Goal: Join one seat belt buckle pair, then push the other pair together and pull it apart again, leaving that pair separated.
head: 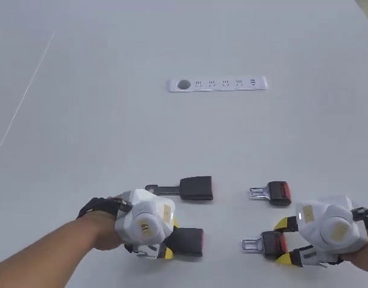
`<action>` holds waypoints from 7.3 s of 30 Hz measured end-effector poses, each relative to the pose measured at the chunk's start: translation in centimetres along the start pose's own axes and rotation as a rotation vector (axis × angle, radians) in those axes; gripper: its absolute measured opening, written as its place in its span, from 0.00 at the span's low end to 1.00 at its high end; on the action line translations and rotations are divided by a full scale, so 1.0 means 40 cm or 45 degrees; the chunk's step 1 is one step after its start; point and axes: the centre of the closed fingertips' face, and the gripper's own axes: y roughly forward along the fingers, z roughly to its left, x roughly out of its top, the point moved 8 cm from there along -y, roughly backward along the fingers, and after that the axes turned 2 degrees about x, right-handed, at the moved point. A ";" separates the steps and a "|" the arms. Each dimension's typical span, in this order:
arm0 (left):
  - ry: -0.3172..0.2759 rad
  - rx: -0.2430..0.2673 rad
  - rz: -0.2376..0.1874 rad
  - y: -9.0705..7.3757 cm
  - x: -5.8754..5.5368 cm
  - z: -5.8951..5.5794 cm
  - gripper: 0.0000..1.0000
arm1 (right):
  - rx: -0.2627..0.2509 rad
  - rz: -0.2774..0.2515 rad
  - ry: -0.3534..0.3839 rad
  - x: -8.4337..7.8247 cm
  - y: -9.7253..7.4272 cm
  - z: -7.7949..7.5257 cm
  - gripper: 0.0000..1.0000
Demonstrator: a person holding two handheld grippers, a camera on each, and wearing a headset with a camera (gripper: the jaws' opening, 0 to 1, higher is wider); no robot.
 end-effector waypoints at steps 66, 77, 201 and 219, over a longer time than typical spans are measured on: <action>-0.055 0.045 0.069 0.000 0.022 -0.017 0.31 | -0.088 -0.021 0.039 0.244 0.139 0.022 0.34; -0.045 0.043 0.061 0.002 0.023 -0.019 0.32 | -0.085 -0.028 0.030 0.241 0.137 0.023 0.34; -0.175 0.341 -0.218 -0.155 0.083 0.189 0.81 | -0.208 -0.287 0.213 0.031 -0.136 -0.194 0.76; -0.185 0.188 -0.189 0.001 0.078 0.253 0.71 | -0.057 -0.218 0.196 -0.010 -0.056 -0.251 0.68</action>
